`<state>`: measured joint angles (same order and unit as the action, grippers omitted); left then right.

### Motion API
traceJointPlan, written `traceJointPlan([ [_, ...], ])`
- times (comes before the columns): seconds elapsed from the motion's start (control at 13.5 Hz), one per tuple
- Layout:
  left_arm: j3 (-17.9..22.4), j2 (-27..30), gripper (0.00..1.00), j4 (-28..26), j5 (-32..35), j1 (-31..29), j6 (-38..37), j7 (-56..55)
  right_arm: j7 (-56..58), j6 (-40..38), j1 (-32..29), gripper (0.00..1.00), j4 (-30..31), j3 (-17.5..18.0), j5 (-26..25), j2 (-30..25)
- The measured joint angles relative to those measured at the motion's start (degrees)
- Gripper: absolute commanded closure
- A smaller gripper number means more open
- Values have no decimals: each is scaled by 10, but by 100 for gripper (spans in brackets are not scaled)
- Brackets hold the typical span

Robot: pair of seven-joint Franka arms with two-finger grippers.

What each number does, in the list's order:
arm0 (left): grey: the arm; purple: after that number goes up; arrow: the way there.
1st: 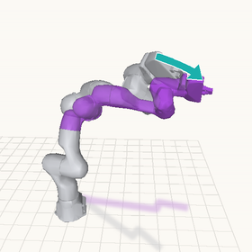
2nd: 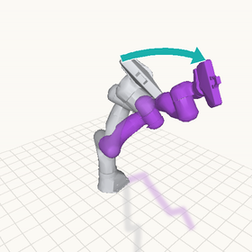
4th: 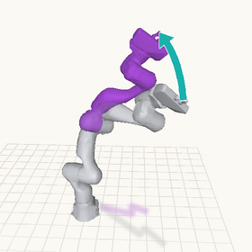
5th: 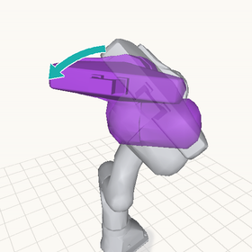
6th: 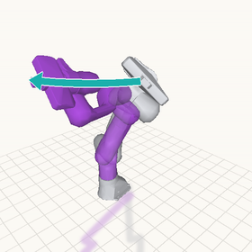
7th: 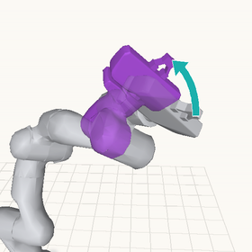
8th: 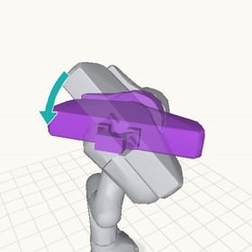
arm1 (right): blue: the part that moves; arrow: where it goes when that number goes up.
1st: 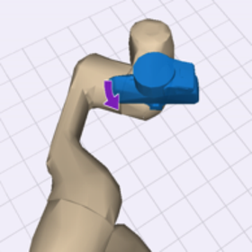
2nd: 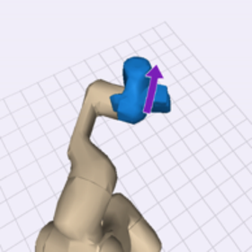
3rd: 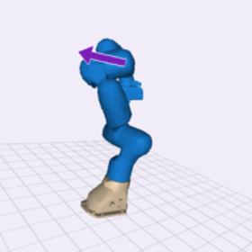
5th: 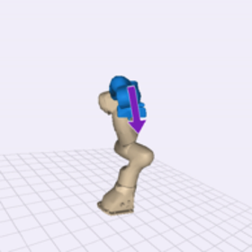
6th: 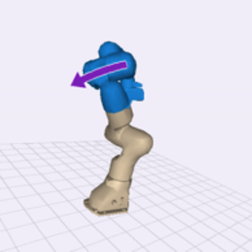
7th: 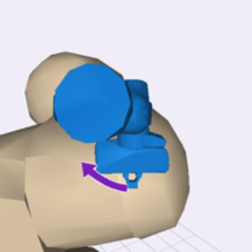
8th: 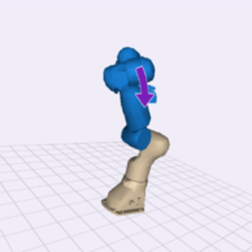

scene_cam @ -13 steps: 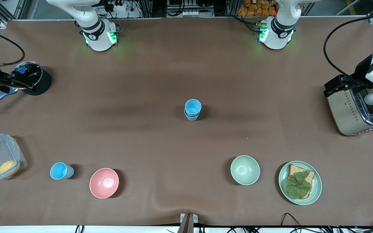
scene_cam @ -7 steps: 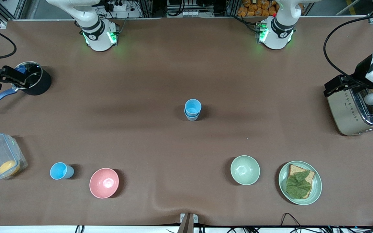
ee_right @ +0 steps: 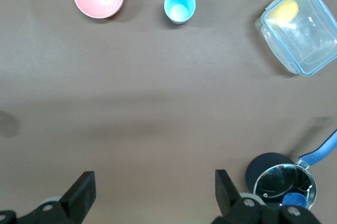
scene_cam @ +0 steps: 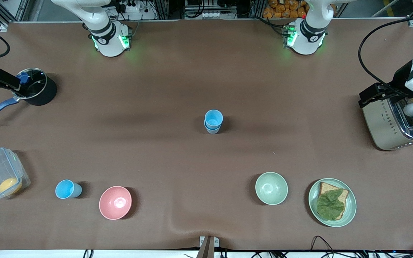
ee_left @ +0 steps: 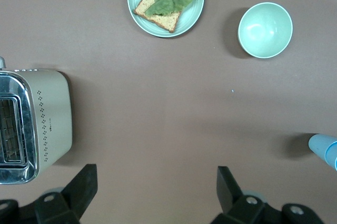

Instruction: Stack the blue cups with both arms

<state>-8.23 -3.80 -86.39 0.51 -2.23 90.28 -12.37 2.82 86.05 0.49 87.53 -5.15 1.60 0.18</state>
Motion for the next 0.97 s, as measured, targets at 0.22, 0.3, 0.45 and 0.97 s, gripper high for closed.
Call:
traceJointPlan([
  [0.22,0,0,0,0,0,0,0,0,-1,0,0,0,0,0,-6,0],
  [0.3,0,0,0,0,0,0,0,0,-2,0,0,0,1,1,-6,0],
  [0.45,0,0,0,0,0,0,0,0,-3,0,0,0,3,1,-6,1],
  [0.97,0,1,0,1,0,0,-1,0,-4,-1,0,0,4,1,-6,2],
])
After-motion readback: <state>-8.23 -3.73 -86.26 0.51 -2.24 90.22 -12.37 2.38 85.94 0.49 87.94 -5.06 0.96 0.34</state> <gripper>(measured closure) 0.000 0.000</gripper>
